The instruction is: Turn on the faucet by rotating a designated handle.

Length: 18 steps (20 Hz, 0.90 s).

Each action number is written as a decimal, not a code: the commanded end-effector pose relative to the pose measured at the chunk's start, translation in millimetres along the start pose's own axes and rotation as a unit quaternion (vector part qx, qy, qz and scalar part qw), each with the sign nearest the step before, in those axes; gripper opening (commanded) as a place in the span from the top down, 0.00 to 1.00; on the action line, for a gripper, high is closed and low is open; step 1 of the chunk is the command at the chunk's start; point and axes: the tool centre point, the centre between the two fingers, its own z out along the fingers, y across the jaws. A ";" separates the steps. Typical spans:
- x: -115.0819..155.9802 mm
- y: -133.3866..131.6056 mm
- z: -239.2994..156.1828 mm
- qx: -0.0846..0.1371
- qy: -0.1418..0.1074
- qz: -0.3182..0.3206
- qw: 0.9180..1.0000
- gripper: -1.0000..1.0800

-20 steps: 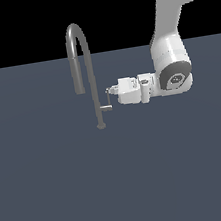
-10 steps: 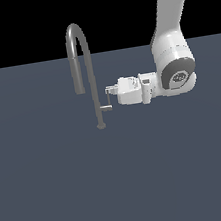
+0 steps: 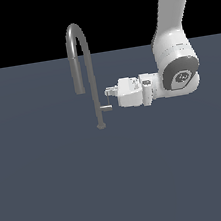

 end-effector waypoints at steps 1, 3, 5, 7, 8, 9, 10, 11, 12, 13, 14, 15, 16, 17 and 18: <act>0.3 11.4 0.0 -0.003 -0.002 0.003 1.000 1.00; 0.6 18.0 -0.1 -0.003 -0.002 0.003 1.000 1.00; 0.9 24.7 -0.1 -0.004 -0.002 0.003 1.000 1.00; -2.8 16.8 0.1 -0.001 -0.001 -0.003 1.000 1.00; -0.2 20.9 0.1 -0.001 -0.001 -0.003 1.000 1.00; 2.4 25.0 0.1 -0.002 -0.001 -0.002 1.000 1.00; 5.1 29.2 0.1 -0.002 -0.001 -0.001 1.000 1.00; 7.7 33.4 0.1 -0.002 -0.002 -0.001 1.000 1.00; 10.4 37.6 0.0 -0.003 -0.002 0.000 1.000 1.00; 13.1 41.9 0.0 -0.003 -0.002 0.001 1.000 1.00; 15.8 46.3 0.0 -0.003 -0.002 0.001 1.000 1.00; 18.6 50.6 -0.1 -0.004 -0.002 0.002 1.000 1.00; 18.6 50.6 -0.1 -0.004 -0.002 0.002 1.000 1.00; 7.5 38.7 0.1 -0.001 -0.001 -0.010 1.000 1.00; 13.7 42.9 0.0 -0.001 -0.001 -0.008 1.000 1.00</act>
